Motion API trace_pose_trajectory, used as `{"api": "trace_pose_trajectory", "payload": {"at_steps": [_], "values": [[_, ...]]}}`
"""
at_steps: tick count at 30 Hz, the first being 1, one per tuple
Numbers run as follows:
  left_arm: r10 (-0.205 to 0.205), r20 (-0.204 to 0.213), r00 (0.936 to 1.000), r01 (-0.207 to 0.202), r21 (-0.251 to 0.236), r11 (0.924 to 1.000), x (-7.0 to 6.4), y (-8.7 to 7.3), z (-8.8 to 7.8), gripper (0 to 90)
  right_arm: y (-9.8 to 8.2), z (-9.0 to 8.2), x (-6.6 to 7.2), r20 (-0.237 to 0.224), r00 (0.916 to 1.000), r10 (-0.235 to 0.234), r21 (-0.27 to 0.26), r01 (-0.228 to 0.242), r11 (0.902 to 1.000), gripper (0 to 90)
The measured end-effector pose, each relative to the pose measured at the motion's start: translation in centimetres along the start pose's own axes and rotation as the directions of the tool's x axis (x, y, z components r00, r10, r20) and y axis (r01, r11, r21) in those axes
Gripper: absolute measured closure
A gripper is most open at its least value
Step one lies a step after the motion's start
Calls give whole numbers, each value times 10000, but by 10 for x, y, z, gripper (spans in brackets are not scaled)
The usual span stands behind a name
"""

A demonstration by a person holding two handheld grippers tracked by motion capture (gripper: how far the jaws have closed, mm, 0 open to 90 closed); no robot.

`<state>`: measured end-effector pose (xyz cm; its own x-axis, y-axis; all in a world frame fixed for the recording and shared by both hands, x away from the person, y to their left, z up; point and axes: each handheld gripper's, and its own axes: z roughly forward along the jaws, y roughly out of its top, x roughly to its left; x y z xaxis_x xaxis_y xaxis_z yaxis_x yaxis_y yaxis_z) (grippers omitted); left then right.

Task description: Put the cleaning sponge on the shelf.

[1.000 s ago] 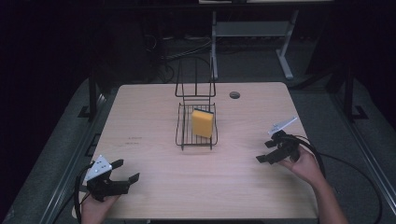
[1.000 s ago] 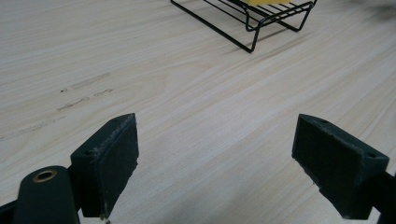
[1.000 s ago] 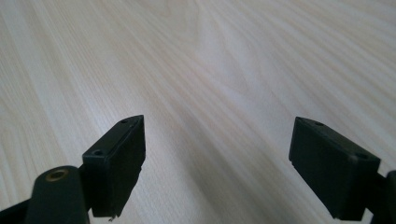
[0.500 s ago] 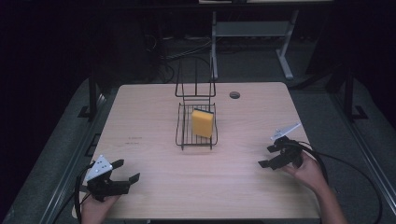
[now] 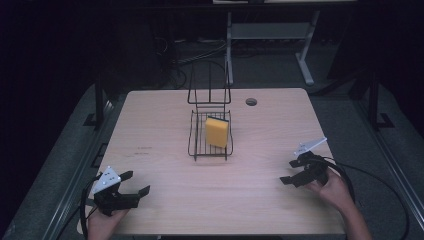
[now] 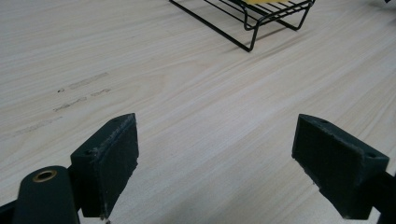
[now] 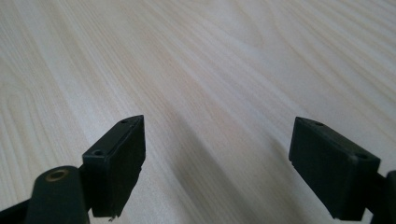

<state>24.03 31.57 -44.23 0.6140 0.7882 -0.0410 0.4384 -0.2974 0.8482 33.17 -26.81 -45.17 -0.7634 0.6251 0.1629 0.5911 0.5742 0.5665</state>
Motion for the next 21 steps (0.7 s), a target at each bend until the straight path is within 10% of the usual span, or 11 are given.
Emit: {"api": "trace_pose_trajectory", "payload": {"at_steps": [21], "values": [[23,21,10000,-23,7,10000,0,0,1,140,-20,0,10,-7,9999,121,-45,-121,9999,185]]}}
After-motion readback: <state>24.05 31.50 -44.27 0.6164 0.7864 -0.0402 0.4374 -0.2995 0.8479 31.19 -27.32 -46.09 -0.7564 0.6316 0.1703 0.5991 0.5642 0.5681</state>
